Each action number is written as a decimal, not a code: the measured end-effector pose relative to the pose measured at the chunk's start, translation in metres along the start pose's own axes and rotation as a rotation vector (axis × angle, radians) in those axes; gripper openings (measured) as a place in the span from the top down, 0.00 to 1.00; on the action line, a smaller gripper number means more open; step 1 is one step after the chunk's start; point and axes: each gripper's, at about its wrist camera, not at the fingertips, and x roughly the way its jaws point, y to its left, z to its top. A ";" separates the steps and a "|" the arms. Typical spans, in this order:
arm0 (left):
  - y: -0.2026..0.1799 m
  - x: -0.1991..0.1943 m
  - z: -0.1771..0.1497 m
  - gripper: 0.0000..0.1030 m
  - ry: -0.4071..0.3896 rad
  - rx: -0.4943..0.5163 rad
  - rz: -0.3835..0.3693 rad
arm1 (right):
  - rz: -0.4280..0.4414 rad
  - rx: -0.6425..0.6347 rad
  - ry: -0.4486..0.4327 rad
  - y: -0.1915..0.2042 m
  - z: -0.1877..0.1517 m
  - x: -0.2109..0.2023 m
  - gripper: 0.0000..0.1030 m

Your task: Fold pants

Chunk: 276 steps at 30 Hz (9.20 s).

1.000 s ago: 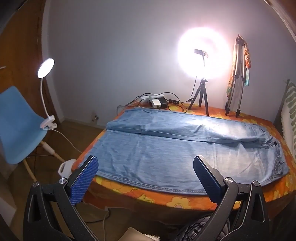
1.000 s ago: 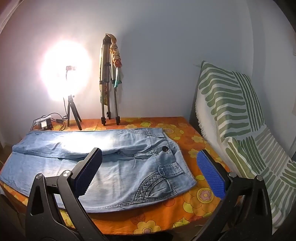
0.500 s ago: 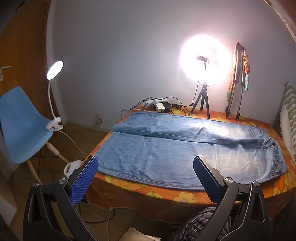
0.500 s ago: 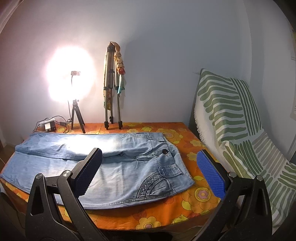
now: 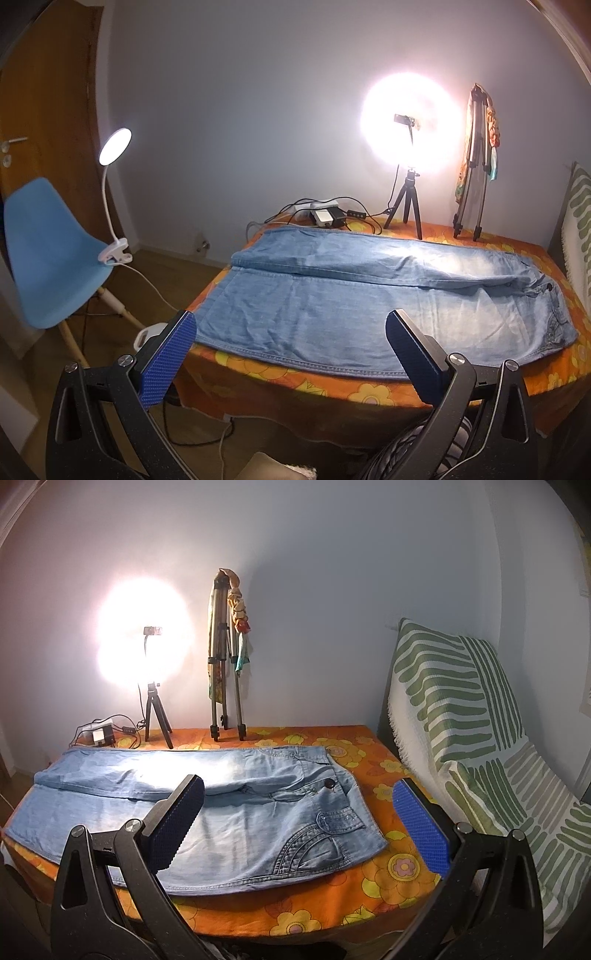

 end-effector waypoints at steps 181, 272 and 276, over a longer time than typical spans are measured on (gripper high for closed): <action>0.106 0.454 0.131 0.96 0.378 -0.597 -0.170 | 0.709 -0.714 0.375 0.211 0.022 0.337 0.95; 0.243 0.296 -0.051 0.63 0.420 -0.876 -0.034 | 0.698 -0.918 0.585 0.191 -0.108 0.159 0.95; 0.239 0.293 -0.046 0.63 0.415 -0.859 -0.031 | 0.694 -0.922 0.567 0.189 -0.100 0.159 0.95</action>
